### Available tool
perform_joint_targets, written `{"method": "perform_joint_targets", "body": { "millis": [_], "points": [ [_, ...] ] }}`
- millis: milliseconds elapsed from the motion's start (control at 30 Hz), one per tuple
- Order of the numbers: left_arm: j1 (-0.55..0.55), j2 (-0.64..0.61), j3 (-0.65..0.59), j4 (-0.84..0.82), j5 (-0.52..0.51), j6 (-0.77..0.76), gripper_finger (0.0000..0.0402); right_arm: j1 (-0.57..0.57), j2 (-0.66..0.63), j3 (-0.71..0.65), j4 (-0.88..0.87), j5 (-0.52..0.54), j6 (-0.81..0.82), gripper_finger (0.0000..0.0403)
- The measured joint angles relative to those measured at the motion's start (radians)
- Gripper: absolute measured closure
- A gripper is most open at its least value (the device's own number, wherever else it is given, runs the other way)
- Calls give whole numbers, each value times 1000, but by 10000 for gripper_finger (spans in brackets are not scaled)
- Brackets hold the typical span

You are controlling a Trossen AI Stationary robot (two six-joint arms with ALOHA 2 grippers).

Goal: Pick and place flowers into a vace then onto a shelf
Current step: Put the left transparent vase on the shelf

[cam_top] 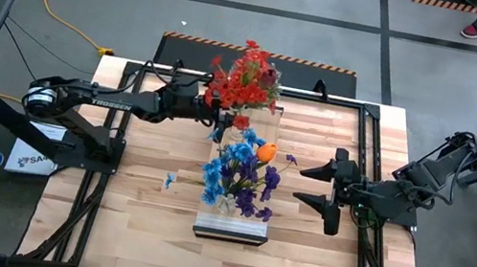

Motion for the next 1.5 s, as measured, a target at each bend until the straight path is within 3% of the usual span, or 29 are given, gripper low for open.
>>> {"method": "perform_joint_targets", "body": {
  "millis": [933, 1167, 1500],
  "points": [
    [0, 61, 1, 29, -4, -29, 200, 0, 0, 0, 0, -1, -8, 141],
    [0, 65, 0, 10, -4, -50, 129, 0, 0, 0, 0, -4, -8, 141],
    [-2, 64, 0, 7, -6, -51, 144, 0, 0, 0, -1, -5, -8, 141]
  ]
}}
